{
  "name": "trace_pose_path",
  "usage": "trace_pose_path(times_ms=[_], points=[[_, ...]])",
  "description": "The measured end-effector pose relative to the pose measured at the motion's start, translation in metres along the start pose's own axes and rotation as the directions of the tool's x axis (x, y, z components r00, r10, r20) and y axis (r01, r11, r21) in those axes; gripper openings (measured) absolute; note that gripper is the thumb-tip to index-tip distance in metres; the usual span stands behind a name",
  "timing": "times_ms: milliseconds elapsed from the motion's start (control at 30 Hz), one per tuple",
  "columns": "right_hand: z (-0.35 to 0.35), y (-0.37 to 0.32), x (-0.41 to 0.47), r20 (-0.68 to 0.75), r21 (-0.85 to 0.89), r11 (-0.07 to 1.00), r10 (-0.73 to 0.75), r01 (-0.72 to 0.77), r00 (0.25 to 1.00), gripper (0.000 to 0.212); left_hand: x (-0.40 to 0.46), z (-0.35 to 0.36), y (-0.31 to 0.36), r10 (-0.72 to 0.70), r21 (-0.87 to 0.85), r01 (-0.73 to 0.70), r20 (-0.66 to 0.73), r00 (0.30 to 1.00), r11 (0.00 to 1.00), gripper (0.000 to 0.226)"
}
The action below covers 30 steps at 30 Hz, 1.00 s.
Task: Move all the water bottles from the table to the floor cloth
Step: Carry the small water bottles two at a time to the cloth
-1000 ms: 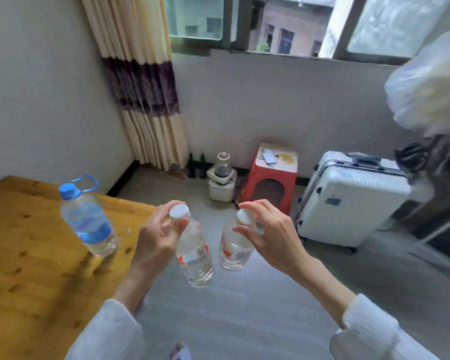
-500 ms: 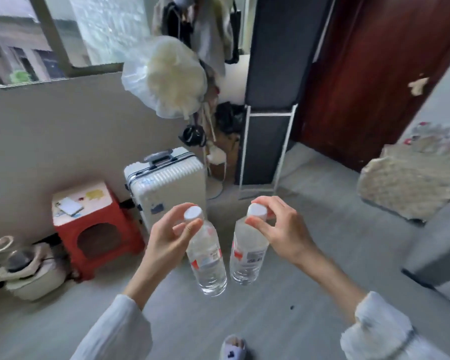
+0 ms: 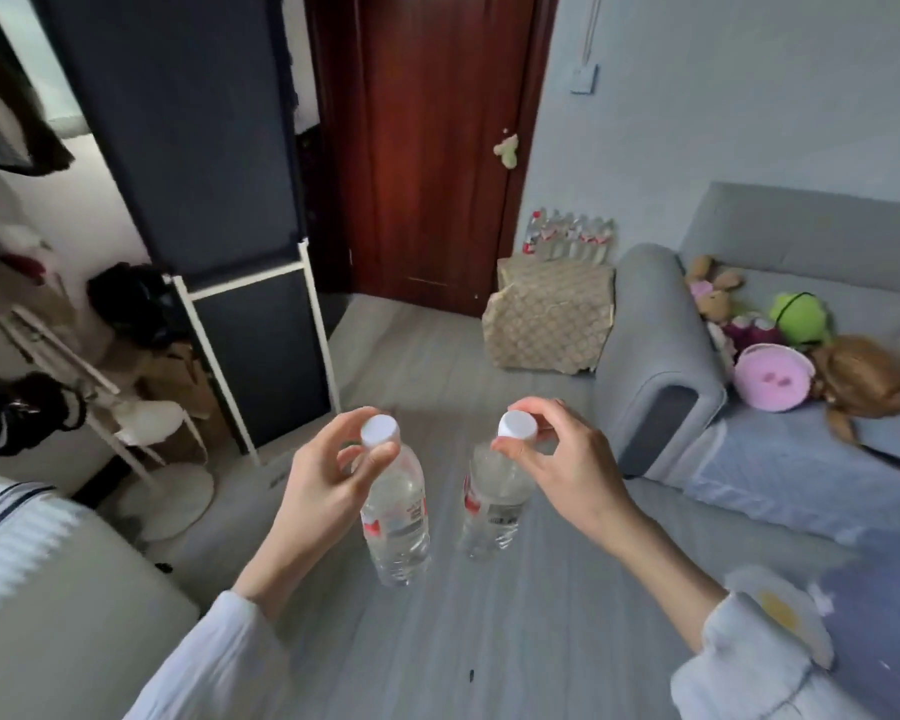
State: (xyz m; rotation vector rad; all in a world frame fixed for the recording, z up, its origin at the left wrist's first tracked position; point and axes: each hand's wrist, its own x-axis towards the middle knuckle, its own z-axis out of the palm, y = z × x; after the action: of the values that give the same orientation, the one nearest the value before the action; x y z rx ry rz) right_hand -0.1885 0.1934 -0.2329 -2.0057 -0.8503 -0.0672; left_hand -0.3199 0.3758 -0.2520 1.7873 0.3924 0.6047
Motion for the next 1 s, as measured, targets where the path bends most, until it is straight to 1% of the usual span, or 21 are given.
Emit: trace_pose_path(times_ms=[167,333,467,567,667,733,900,1000], points=[[-0.009,0.066,0.079,-0.045,-0.005,0.997,0.074,-0.074,0.996,0.033,0.108,0.052,-0.023,0.000,-0.011,0.001,0.093,0.996,1.000,0.041],[-0.019,0.145,0.175,-0.067,0.066,0.989,0.137,-0.132,0.988,0.027,0.224,0.114,-0.042,0.025,0.009,-0.027,0.105,0.994,1.000,0.023],[-0.041,0.190,0.265,-0.039,0.034,0.992,0.120,-0.118,0.992,0.030,0.320,0.159,-0.037,0.006,0.028,-0.010,0.121,0.993,1.000,0.030],[-0.059,0.217,0.332,-0.050,0.016,0.995,0.098,-0.097,0.994,0.032,0.385,0.187,-0.034,0.009,0.013,-0.011,0.125,0.992,1.000,0.036],[-0.069,0.247,0.391,-0.039,-0.006,0.997,0.082,-0.083,0.996,0.031,0.446,0.212,-0.041,0.015,0.024,-0.017,0.102,0.995,1.000,0.031],[-0.074,0.272,0.429,-0.026,-0.016,0.995,0.099,-0.100,0.995,0.030,0.489,0.230,-0.051,0.021,0.051,-0.026,0.102,0.995,0.998,0.026],[-0.076,0.347,0.523,-0.013,-0.036,0.985,0.171,-0.171,0.985,0.029,0.602,0.278,-0.076,0.023,0.041,-0.031,0.189,0.982,0.999,0.023],[-0.074,0.393,0.589,-0.022,-0.055,0.977,0.204,-0.205,0.979,0.030,0.682,0.309,-0.089,0.045,0.004,-0.047,0.224,0.974,0.999,0.018]])
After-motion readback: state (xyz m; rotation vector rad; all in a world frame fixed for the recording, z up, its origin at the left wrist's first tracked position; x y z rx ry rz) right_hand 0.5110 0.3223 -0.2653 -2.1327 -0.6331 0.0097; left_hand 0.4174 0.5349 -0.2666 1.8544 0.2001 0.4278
